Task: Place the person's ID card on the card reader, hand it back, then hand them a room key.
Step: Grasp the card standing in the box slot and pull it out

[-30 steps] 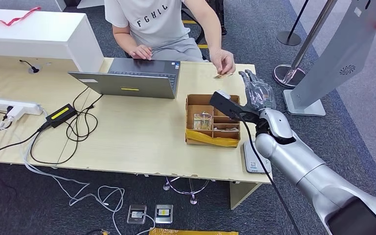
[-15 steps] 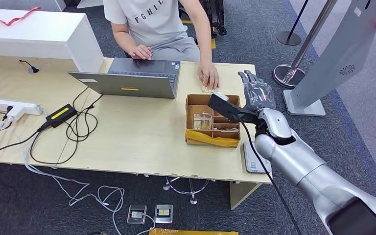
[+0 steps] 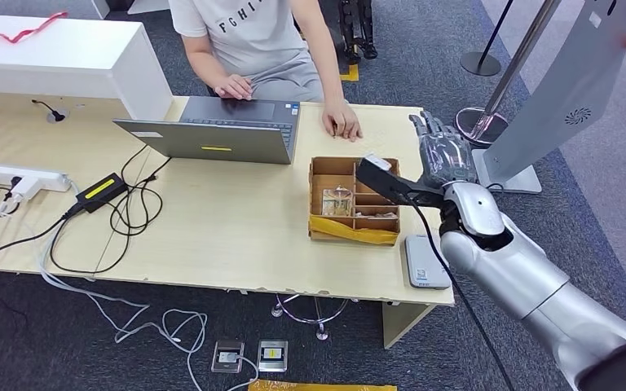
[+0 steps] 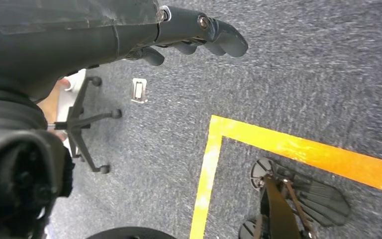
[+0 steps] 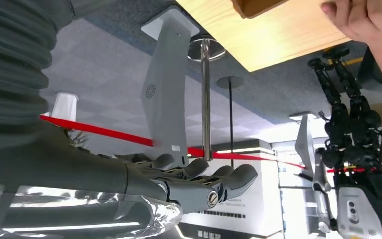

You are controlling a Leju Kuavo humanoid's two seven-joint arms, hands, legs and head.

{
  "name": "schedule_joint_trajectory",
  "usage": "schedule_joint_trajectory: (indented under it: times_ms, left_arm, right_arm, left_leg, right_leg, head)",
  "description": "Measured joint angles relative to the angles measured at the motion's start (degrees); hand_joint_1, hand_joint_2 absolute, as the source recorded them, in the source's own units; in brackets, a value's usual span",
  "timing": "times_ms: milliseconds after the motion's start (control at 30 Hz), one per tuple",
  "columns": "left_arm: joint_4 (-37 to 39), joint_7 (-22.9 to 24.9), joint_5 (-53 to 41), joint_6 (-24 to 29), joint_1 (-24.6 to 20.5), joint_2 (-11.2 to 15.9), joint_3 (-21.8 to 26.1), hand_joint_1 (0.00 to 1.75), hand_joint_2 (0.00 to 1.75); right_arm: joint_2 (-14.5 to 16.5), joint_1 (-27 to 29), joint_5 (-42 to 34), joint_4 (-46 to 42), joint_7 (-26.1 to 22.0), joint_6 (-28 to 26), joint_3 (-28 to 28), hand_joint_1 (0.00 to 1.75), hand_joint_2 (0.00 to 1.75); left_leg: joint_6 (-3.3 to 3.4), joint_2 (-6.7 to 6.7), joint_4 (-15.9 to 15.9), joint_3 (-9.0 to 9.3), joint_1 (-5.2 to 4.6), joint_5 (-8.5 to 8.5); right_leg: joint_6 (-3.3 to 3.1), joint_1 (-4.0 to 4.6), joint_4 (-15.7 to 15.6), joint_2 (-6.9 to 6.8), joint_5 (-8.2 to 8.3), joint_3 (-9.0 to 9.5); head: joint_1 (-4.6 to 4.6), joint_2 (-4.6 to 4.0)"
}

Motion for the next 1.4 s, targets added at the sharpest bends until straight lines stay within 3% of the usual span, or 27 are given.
schedule_joint_trajectory:
  times_ms: [500,1033,1400]
  left_arm:
    - [0.0,0.4,2.0,0.4,0.7,0.1,0.0,0.00,0.00]
    - [0.0,0.7,3.3,2.2,0.6,0.1,0.1,0.00,0.00]
    - [0.0,0.9,2.9,2.9,0.6,-0.3,0.1,0.00,0.00]
  right_arm:
    - [-11.7,2.9,-2.7,-26.5,8.5,8.1,-0.7,0.00,1.75]
    - [-17.1,2.8,-6.3,-36.6,10.2,5.1,3.0,0.00,1.75]
    - [-16.7,12.2,-2.4,-36.8,8.6,1.4,5.1,0.00,1.75]
  left_leg:
    - [-0.02,0.01,0.0,-0.02,0.00,-0.02]
    - [-0.01,0.01,0.0,-0.02,0.00,-0.03]
    - [-0.01,-0.02,0.0,-0.08,0.01,-0.05]
  right_leg:
    - [0.00,0.00,0.0,0.01,0.00,-0.01]
    - [0.00,0.00,0.0,0.01,0.00,-0.01]
    - [0.00,0.01,0.0,-0.05,-0.01,-0.01]
  head:
    - [-0.01,0.00]
    - [-0.01,-0.01]
    - [-0.01,0.00]
